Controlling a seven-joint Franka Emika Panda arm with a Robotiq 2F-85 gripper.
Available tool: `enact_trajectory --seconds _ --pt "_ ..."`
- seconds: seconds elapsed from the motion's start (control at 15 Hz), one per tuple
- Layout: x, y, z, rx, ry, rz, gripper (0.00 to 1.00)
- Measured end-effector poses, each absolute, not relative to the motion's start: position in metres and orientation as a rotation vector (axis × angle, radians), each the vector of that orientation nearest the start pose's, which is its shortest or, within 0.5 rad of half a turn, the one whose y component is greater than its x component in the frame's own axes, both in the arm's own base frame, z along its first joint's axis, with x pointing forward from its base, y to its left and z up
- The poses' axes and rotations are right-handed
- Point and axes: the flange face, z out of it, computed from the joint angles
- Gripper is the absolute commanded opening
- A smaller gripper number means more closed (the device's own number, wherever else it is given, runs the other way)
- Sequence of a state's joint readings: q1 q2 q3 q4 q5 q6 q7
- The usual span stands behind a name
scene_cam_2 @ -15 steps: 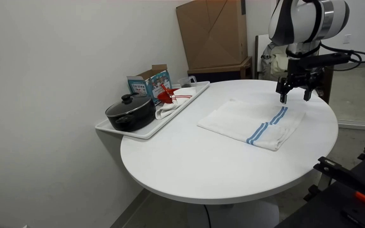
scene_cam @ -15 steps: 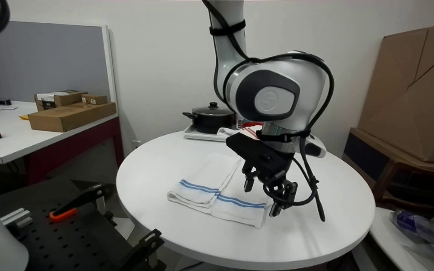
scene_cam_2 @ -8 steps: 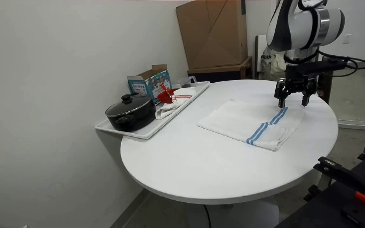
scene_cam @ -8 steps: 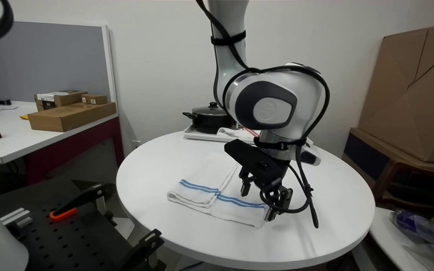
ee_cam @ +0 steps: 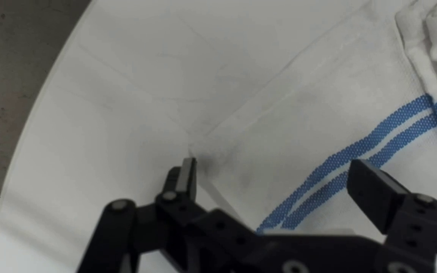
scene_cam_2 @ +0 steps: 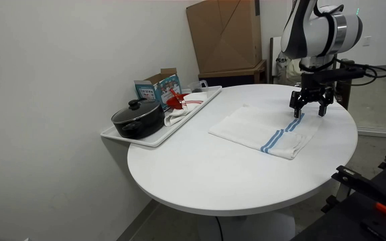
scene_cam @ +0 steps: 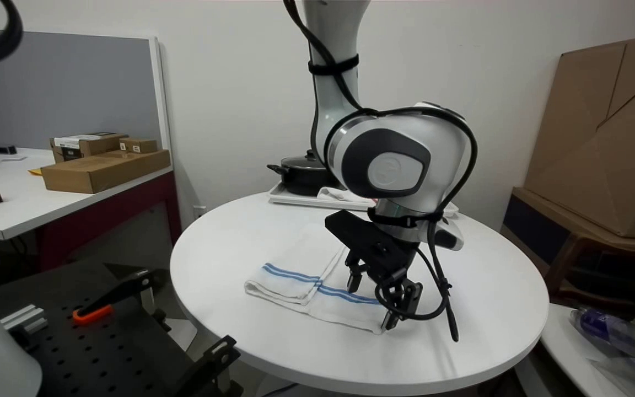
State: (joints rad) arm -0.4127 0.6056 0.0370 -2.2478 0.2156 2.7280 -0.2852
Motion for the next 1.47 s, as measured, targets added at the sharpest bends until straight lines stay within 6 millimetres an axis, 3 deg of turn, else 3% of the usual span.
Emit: enact_trajectory --seconds 0.13,0.2,0.33,0.4,0.93,1.07,1.47 --pt "0.469 -0.192 0.079 -2.97 0.448 0.146 1.0" --pt "0.469 -0.191 0.078 -2.969 0.449 0.15 0.93" --pt "0.467 -0.192 0.075 -2.967 0.451 0.156 0.69" --pt "0.467 -0.193 0.076 -2.966 0.454 0.156 0.68" --pt "0.471 -0.192 0.082 -2.965 0.452 0.135 0.08" --pt "0.476 -0.188 0.088 -2.965 0.437 0.117 0.03" --pt "0.489 -0.173 0.108 -2.96 0.39 0.079 0.08"
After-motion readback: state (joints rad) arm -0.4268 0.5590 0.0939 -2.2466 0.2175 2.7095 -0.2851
